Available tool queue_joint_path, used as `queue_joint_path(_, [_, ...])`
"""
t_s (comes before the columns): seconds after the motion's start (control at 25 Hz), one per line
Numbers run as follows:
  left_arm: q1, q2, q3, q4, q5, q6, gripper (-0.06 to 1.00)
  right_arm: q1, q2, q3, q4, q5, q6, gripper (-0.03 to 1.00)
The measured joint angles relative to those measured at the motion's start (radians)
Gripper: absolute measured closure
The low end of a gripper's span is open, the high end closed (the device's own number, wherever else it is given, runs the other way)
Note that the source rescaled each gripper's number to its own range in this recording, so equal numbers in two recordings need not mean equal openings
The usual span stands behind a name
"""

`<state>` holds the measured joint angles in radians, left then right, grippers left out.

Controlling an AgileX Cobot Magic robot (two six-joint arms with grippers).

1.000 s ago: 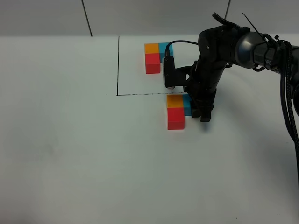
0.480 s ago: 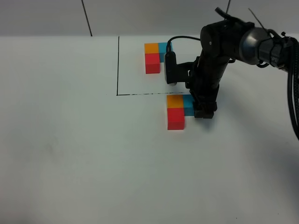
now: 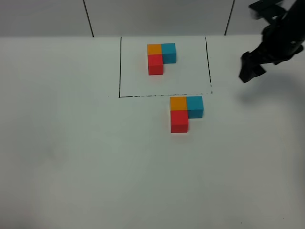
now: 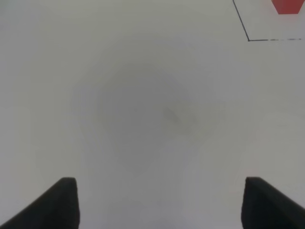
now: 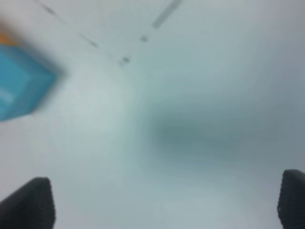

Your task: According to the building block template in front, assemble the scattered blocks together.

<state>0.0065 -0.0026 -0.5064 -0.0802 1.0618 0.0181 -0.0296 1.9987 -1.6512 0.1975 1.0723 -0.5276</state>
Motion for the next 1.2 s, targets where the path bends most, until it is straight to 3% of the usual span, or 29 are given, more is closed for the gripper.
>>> queue_joint_path(0.24, [0.0, 0.0, 0.0, 0.0, 0.0, 0.0, 0.39, -0.13, -0.199, 0.205, 0.004, -0.101, 0.091, 0.06])
queue_joint_path(0.44, [0.0, 0.0, 0.0, 0.0, 0.0, 0.0, 0.39, -0.163, -0.415, 0.412, 0.005, -0.178, 0.126, 0.06])
queue_joint_path(0.96, [0.0, 0.0, 0.0, 0.0, 0.0, 0.001, 0.39, -0.159, -0.982, 0.8, 0.01, -0.142, 0.231, 0.06])
queue_joint_path(1.2, [0.0, 0.0, 0.0, 0.0, 0.0, 0.001, 0.39, -0.083, -1.185, 0.896, -0.002, -0.082, 0.25, 0.06])
